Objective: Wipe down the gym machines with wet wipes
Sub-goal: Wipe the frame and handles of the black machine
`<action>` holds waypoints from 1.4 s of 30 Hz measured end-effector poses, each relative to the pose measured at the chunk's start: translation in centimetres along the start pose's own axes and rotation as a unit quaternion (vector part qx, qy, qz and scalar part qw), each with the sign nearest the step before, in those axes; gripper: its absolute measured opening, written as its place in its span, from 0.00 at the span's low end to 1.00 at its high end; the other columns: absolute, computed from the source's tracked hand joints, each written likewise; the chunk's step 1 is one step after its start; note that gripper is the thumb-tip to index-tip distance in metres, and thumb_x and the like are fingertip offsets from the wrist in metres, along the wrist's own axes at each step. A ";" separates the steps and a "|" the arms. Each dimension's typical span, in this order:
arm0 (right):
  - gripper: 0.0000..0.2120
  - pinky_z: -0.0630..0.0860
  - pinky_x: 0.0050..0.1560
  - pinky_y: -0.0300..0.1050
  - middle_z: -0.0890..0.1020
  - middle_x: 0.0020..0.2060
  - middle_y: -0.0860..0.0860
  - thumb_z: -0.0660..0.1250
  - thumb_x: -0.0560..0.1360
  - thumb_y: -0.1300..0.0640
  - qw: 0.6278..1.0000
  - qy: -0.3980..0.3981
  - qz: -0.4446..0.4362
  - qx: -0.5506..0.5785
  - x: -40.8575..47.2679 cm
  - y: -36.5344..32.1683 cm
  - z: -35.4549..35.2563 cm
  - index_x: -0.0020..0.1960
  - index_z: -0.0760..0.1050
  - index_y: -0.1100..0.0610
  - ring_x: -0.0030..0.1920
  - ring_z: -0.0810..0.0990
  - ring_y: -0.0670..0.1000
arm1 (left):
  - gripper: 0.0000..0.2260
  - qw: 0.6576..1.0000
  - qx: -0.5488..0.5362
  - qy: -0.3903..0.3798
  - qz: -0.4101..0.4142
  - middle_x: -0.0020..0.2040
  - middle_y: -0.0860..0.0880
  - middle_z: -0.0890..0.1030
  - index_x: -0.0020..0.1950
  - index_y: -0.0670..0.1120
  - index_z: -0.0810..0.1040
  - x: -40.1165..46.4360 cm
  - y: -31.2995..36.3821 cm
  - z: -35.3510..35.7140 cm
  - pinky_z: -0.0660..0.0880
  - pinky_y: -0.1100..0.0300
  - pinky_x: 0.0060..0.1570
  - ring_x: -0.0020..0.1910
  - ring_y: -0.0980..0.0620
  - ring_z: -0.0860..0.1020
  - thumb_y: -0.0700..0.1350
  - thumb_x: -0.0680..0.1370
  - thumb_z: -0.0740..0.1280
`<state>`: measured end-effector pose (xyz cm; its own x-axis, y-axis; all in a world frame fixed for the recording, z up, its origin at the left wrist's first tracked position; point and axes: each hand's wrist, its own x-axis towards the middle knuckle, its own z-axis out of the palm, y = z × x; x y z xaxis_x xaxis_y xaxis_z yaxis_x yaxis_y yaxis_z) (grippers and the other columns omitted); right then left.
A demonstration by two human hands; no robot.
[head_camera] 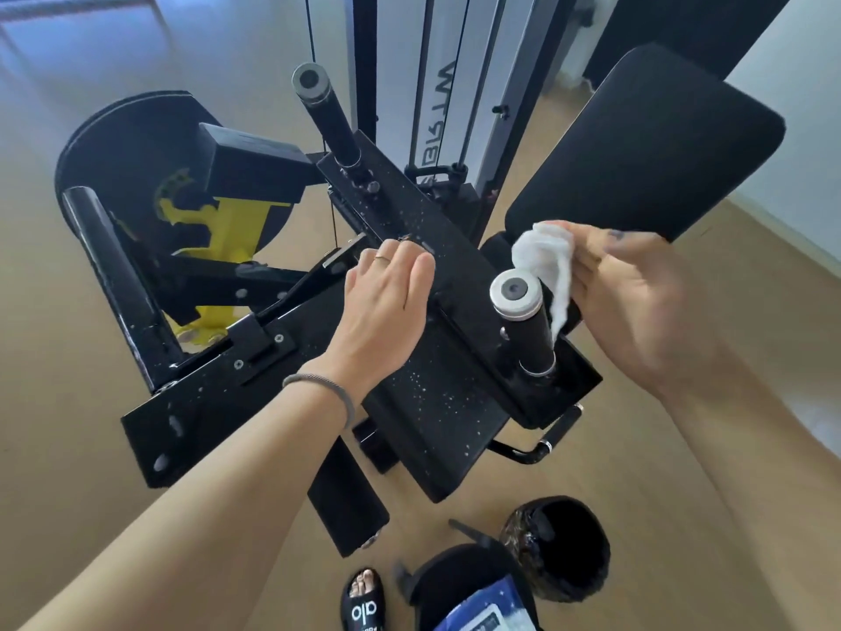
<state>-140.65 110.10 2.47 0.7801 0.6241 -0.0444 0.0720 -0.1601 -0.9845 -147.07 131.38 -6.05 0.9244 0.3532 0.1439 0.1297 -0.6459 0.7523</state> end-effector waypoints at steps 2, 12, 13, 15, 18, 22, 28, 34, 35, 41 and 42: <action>0.16 0.74 0.54 0.42 0.77 0.38 0.55 0.55 0.84 0.51 0.988 -0.008 0.072 -0.139 2.7 2.8 0.5 0.50 0.76 0.61 0.41 0.79 0.47 | 0.12 0.999 0.029 -0.003 0.016 0.48 0.51 0.72 0.50 0.46 0.72 -0.1 -0.7 0.8 0.59 0.58 0.52 0.50 0.48 0.67 0.47 0.86 0.52; 0.12 0.65 0.64 0.29 0.76 0.43 0.37 0.59 0.86 0.51 0.932 -0.194 -0.019 -0.305 8.4 5.4 1.5 0.46 0.75 0.51 0.47 0.73 0.30 | 0.08 0.986 0.136 0.050 0.081 0.49 0.52 0.70 0.52 0.47 0.71 0.0 -2.0 2.1 0.61 0.56 0.55 0.49 0.50 0.64 0.47 0.85 0.54; 0.14 0.60 0.72 0.38 0.76 0.44 0.32 0.57 0.86 0.48 0.892 -0.243 -0.076 -0.372 8.1 5.8 1.1 0.44 0.75 0.42 0.51 0.70 0.29 | 0.09 0.985 0.142 0.048 0.084 0.49 0.52 0.70 0.52 0.47 0.71 0.0 -2.2 1.9 0.61 0.56 0.55 0.49 0.51 0.64 0.48 0.84 0.54; 0.15 0.58 0.76 0.54 0.77 0.44 0.31 0.57 0.86 0.48 0.869 -0.241 -0.123 -0.415 8.2 6.7 0.4 0.45 0.77 0.37 0.54 0.70 0.35 | 0.09 0.983 0.152 0.039 0.090 0.49 0.53 0.70 0.53 0.47 0.71 0.1 -2.4 1.7 0.61 0.57 0.54 0.50 0.51 0.64 0.48 0.84 0.53; 0.21 0.62 0.74 0.53 0.80 0.60 0.48 0.50 0.85 0.51 0.840 -0.221 -0.110 -0.483 5.8 5.1 -0.3 0.63 0.78 0.56 0.64 0.75 0.48 | 0.07 0.982 0.156 0.031 0.098 0.49 0.54 0.69 0.53 0.49 0.71 0.1 -2.4 1.6 0.59 0.58 0.54 0.50 0.52 0.64 0.47 0.84 0.54; 0.39 0.56 0.77 0.53 0.70 0.75 0.58 0.39 0.78 0.42 0.804 -0.246 -0.059 -0.538 6.0 5.3 -1.6 0.75 0.68 0.64 0.77 0.64 0.58 | 0.09 0.981 0.162 0.033 0.100 0.49 0.55 0.68 0.53 0.50 0.70 0.2 -2.5 1.8 0.58 0.59 0.55 0.51 0.52 0.63 0.48 0.83 0.51; 0.24 0.43 0.80 0.48 0.61 0.80 0.45 0.41 0.87 0.49 0.820 -0.196 -0.043 -0.535 13.1 4.3 3.4 0.80 0.60 0.50 0.80 0.50 0.41 | 0.09 0.978 0.176 0.021 0.111 0.49 0.55 0.67 0.52 0.49 0.70 0.3 -2.9 1.7 0.58 0.58 0.54 0.50 0.53 0.62 0.49 0.83 0.52; 0.30 0.43 0.80 0.48 0.59 0.80 0.39 0.37 0.81 0.44 0.827 -0.200 -0.010 -0.525 13.5 3.9 4.0 0.80 0.61 0.45 0.79 0.48 0.37 | 0.06 0.990 0.009 -0.075 0.117 0.49 0.53 0.68 0.53 0.49 0.67 1.5 -2.4 -2.2 0.67 0.60 0.49 0.45 0.55 0.67 0.51 0.84 0.58; 0.32 0.43 0.80 0.48 0.59 0.79 0.37 0.36 0.80 0.43 0.824 -0.206 -0.011 -0.527 12.9 3.9 3.5 0.79 0.62 0.44 0.79 0.48 0.36 | 0.06 0.992 -0.038 -0.049 0.105 0.49 0.51 0.69 0.53 0.47 0.67 2.3 -2.3 -3.5 0.68 0.62 0.44 0.44 0.55 0.69 0.49 0.84 0.59; 0.32 0.38 0.80 0.46 0.53 0.80 0.36 0.33 0.81 0.42 0.770 -0.222 0.008 -0.598 15.0 2.8 5.1 0.81 0.56 0.44 0.78 0.41 0.34 | 0.12 0.976 -0.129 0.177 -0.008 0.57 0.46 0.69 0.63 0.44 0.67 13.2 -2.8 -10.9 0.67 0.63 0.51 0.55 0.51 0.70 0.50 0.84 0.55; 0.30 0.35 0.79 0.43 0.51 0.80 0.37 0.34 0.82 0.44 0.760 -0.226 0.016 -0.609 15.9 2.6 5.7 0.82 0.53 0.44 0.78 0.39 0.35 | 0.12 0.979 -0.122 0.160 0.016 0.57 0.47 0.70 0.63 0.46 0.69 14.3 -2.7 -11.5 0.67 0.65 0.51 0.57 0.49 0.70 0.49 0.84 0.54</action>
<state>-131.59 123.99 -1.79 0.5198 0.7602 -0.3898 0.7945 -0.5979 -0.1065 -138.29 145.96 1.34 0.7615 0.5552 0.3345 -0.0229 -0.4926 0.8699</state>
